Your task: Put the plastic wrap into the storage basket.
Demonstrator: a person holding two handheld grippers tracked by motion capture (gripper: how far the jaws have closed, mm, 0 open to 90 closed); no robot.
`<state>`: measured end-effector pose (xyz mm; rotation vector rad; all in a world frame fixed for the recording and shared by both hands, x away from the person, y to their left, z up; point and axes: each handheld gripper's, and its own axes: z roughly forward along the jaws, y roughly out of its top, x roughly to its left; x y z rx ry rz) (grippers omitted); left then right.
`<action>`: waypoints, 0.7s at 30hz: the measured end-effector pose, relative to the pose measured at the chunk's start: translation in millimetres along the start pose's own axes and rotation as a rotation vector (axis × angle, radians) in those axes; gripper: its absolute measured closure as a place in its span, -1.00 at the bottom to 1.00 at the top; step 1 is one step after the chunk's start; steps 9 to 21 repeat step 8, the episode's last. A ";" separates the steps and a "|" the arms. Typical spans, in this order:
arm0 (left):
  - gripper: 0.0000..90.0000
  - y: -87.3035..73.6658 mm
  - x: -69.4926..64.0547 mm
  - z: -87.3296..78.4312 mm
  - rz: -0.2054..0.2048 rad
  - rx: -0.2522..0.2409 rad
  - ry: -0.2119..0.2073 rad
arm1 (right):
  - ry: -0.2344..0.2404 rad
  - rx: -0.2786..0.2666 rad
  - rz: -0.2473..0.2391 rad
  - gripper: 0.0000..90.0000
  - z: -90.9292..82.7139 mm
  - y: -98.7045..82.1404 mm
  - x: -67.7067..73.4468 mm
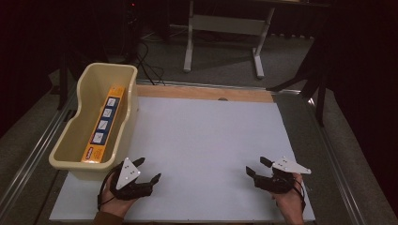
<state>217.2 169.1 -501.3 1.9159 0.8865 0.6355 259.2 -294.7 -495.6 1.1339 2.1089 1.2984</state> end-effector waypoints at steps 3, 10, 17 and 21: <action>-0.48 0.0 0.0 0.2 -0.001 0.000 0.000 | -0.012 0.002 -0.008 -0.43 -4.1 -3.5 -0.9; -0.48 -0.1 -0.2 2.0 -0.001 0.007 -0.002 | -0.012 -0.002 -0.018 -0.47 -5.3 -5.3 -1.6; -0.48 -0.1 -0.2 2.0 -0.001 0.007 -0.002 | -0.012 -0.002 -0.018 -0.47 -5.3 -5.3 -1.6; -0.48 -0.1 -0.2 2.0 -0.001 0.007 -0.002 | -0.012 -0.002 -0.018 -0.47 -5.3 -5.3 -1.6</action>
